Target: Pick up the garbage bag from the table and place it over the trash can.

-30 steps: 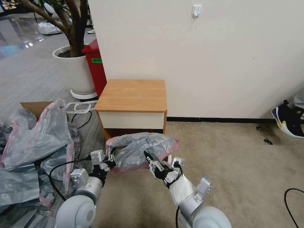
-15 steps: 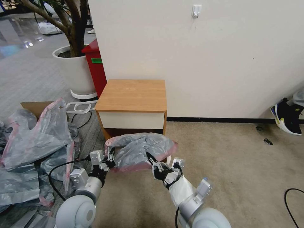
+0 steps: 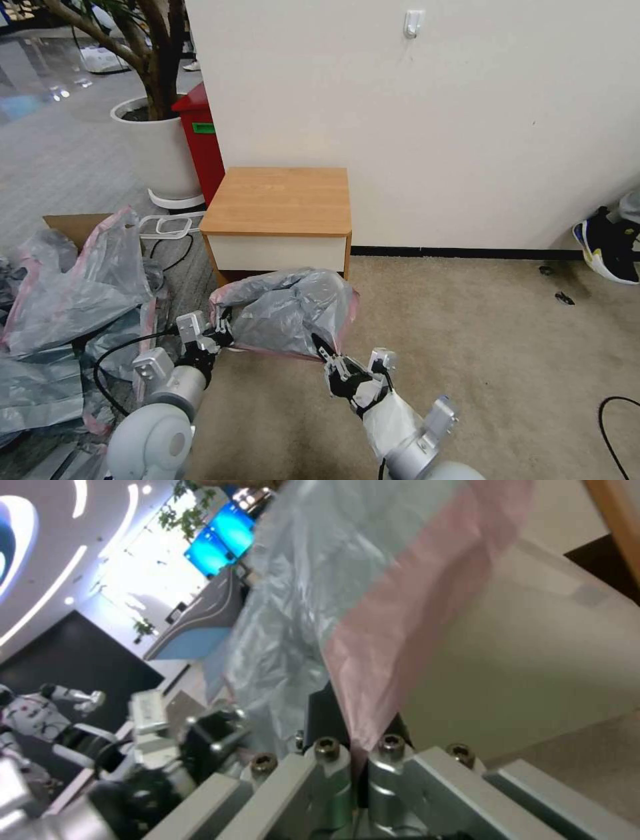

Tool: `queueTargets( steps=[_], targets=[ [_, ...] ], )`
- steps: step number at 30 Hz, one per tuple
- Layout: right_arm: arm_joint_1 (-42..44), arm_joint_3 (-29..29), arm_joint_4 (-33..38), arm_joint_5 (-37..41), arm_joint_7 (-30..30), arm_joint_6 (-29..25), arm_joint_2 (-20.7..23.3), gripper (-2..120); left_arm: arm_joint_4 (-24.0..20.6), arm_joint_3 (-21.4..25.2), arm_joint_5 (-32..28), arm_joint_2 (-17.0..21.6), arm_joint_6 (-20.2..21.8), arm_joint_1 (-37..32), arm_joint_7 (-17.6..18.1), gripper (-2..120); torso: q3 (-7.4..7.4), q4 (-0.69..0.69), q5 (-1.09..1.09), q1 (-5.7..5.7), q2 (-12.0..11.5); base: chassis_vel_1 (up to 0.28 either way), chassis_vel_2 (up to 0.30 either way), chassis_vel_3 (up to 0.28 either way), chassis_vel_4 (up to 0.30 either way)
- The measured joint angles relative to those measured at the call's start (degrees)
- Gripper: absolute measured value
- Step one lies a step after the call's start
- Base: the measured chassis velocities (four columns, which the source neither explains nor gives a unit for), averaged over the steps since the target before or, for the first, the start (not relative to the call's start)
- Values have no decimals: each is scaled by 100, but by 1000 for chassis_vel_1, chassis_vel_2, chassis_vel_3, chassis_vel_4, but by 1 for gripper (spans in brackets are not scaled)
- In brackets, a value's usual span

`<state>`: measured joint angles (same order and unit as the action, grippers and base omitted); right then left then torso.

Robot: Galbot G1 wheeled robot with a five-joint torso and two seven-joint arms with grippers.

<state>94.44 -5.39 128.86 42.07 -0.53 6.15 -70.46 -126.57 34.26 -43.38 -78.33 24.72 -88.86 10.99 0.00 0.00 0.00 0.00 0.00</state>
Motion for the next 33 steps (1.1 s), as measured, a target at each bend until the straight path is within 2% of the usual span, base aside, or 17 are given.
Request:
queueTargets(
  steps=[9, 16, 19, 21, 24, 25, 28, 29, 33],
  targets=[
    [-12, -68, -342, -266, 81, -138, -76, 0, -392, 24, -723, -78, 353, -116, 159, 0, 0, 0, 0, 0, 0, 0, 0, 0, 0],
    [-22, -198, -477, -854, 151, -287, -78, 0, -440, 38, -826, -102, 420, -176, 180, 0, 0, 0, 0, 0, 0, 0, 0, 0, 0],
    [20, -337, -546, -1721, 151, -430, -86, 15, -442, 31, -865, -126, 439, -159, 214, 0, 0, 0, -1, 0, 0, 0, 0, 0, 0],
    [60, -378, -548, -1968, 174, -467, -82, 17, -442, 35, -876, -126, 443, -145, 223, 0, 0, 0, 0, 0, 0, 0, 0, 0, 0],
    [268, -448, -507, -2431, 389, -595, -5, 32, -385, 126, -987, -105, 469, -63, 259, 0, 0, 0, 0, 0, 0, 0, 0, 0, 0],
    [268, -448, -507, -2431, 389, -595, -5, 32, -385, 126, -987, -105, 469, -63, 259, 0, 0, 0, 0, 0, 0, 0, 0, 0, 0],
    [547, -531, -338, -2496, 627, -644, 72, 45, -301, 263, -1110, -72, 492, -6, 279, 0, 0, 0, 0, 0, 0, 0, 0, 0, 0],
    [547, -531, -338, -2496, 627, -644, 72, 45, -301, 263, -1110, -72, 492, -6, 279, 0, 0, 0, 0, 0, 0, 0, 0, 0, 0],
    [882, -731, -28, -1819, 1140, -735, 86, 68, -182, 417, -1269, -42, 519, 26, 281, 0, 0, 0, -1, 0, 0, 0, 0, 0, 0]
  ],
)
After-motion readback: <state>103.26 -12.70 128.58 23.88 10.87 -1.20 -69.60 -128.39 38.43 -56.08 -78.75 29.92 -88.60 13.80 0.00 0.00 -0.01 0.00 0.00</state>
